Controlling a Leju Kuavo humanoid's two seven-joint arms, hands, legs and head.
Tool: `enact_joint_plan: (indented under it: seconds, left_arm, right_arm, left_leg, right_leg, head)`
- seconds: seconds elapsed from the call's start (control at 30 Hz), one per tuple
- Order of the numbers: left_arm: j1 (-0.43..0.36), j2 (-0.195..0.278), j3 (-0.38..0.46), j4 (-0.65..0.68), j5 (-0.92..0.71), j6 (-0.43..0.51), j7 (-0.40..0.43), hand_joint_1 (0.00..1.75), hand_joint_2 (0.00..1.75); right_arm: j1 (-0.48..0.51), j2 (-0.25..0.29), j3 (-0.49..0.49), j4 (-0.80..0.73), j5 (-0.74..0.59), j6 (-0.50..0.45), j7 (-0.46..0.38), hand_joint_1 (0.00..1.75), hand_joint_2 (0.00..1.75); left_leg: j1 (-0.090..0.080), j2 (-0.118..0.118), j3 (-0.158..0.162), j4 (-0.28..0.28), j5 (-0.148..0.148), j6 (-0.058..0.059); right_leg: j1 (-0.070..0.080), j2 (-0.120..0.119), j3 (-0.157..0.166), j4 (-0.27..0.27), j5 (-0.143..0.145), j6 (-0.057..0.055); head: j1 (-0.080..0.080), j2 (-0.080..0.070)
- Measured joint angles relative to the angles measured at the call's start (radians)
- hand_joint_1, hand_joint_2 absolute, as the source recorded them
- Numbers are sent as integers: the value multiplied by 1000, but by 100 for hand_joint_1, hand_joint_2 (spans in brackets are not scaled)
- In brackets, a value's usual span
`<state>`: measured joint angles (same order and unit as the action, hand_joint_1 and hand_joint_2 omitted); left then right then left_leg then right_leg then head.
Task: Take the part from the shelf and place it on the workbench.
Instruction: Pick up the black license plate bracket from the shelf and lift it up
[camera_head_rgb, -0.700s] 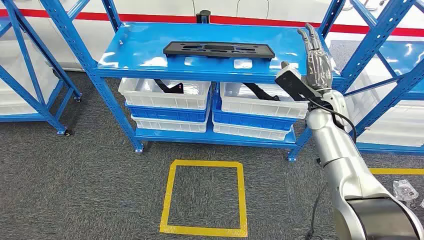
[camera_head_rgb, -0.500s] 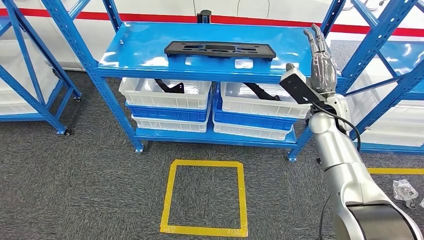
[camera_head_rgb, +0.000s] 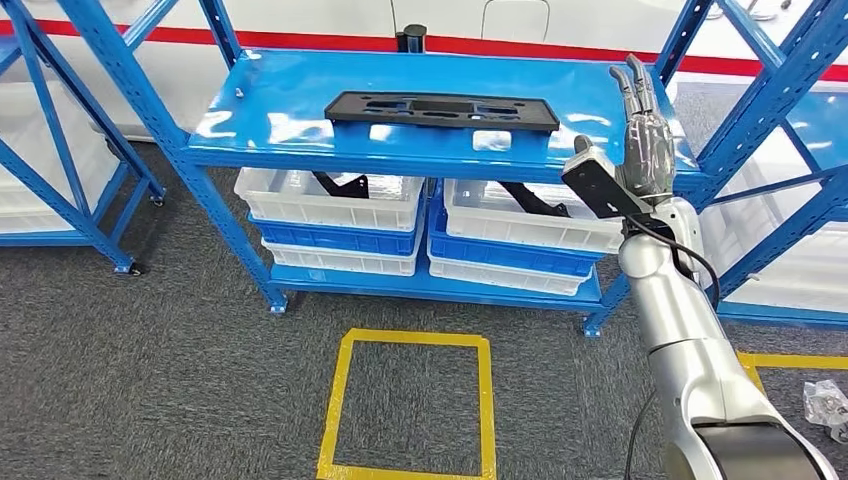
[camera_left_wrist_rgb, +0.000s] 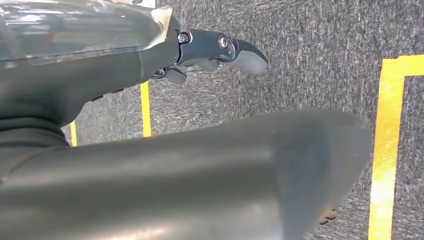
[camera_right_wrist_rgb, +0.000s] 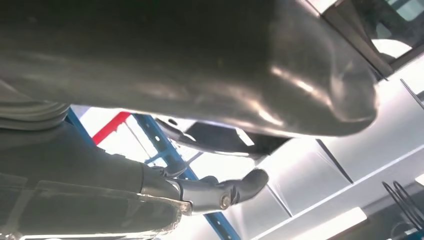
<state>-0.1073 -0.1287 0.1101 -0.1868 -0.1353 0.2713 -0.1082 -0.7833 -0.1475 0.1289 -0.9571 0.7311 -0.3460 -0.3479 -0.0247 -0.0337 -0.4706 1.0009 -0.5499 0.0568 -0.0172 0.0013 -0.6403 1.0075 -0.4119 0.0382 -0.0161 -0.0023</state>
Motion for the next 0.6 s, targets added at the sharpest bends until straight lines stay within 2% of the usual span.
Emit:
enact_joint_plan:
  seconds: [0.03,0.07,0.13,0.17,0.2,0.23,0.27,0.3,0.33,0.4,0.43,0.47,0.5,0.53,0.57,0.6]
  left_arm:
    - [0,0,2,0,1,1,-1,0,0]
    - [0,0,3,-1,1,2,-2,0,0]
    - [0,-1,4,-1,2,2,-3,0,0]
    - [2,-1,5,-1,2,2,-3,0,0]
    - [5,-1,6,-1,3,2,-3,0,0]
    - [8,-1,7,-1,3,2,-3,0,0]
    - [10,-1,7,-1,3,2,-3,0,0]
    - [12,-1,7,0,3,2,-3,0,0]
    - [14,0,8,0,3,2,-3,0,0]
    - [20,1,9,2,3,2,-3,0,0]
    - [22,1,9,3,4,2,-3,0,0]
    - [23,2,10,4,4,3,-3,0,0]
    - [22,1,10,3,3,4,-3,0,0]
    - [21,1,11,2,3,4,-3,0,0]
    - [20,0,11,2,2,4,-3,0,0]
    - [18,0,12,1,2,4,-3,0,0]
  right_arm:
    - [-5,3,0,-4,2,0,1,0,0]
    - [-10,6,0,-7,4,0,1,0,0]
    - [-16,12,1,-10,6,1,3,0,0]
    - [-17,15,1,-10,6,2,4,0,0]
    - [-18,18,2,-10,7,3,5,0,0]
    - [-17,20,2,-10,7,3,5,0,0]
    - [-17,23,2,-10,8,3,5,0,0]
    - [-17,25,2,-9,8,3,5,0,0]
    - [-17,27,2,-9,8,3,5,0,0]
    - [-15,32,3,-5,7,3,5,0,0]
    - [-14,36,4,-3,7,2,5,0,0]
    - [-15,37,5,-2,7,0,4,0,0]
    - [-18,38,7,-2,7,-3,3,0,0]
    - [-20,39,7,-2,7,-5,3,0,0]
    - [-24,38,8,-2,6,-7,3,0,0]
    - [-25,38,8,-1,6,-9,3,0,0]
  left_leg:
    - [1,4,-5,24,7,-5]
    - [2,8,-27,67,19,-11]
    - [10,19,-115,196,33,-27]
    - [16,23,-171,255,16,-36]
    - [21,26,-224,292,-15,-43]
    - [25,29,-265,302,-50,-48]
    - [28,30,-296,286,-73,-52]
    - [30,32,-314,243,-63,-54]
    - [31,35,-321,183,-9,-53]
    - [29,43,-321,60,161,-45]
    - [27,46,-313,25,223,-41]
    - [25,46,-306,7,247,-36]
    - [23,44,-286,2,244,-32]
    - [21,40,-264,-4,236,-26]
    - [20,35,-239,-9,226,-20]
    - [19,32,-210,-13,216,-13]
  right_leg:
    - [-3,2,14,-2,-9,-11]
    - [-7,1,32,-4,-20,-20]
    - [-10,0,72,-8,-48,-30]
    - [-11,-1,91,-9,-64,-32]
    - [-12,-1,111,-10,-82,-31]
    - [-14,0,132,-10,-99,-29]
    - [-16,1,157,-11,-119,-27]
    - [-19,1,183,-11,-140,-23]
    - [-21,0,206,-15,-161,-19]
    - [-19,2,252,-26,-199,-9]
    - [-17,2,275,-43,-215,-4]
    - [-14,5,303,-54,-218,6]
    - [-11,6,320,-57,-211,20]
    - [-13,6,327,-36,-194,33]
    - [-12,6,312,16,-171,43]
    - [-12,6,275,83,-156,45]
  head:
    - [0,0]
    - [-2,0]
    - [-5,0]
    - [-7,0]
    - [-6,0]
    - [-7,0]
    - [-7,0]
    - [-7,0]
    - [-7,0]
    - [-10,0]
    - [-10,0]
    - [-9,0]
    - [-9,0]
    - [-4,0]
    - [-3,0]
    - [-2,0]
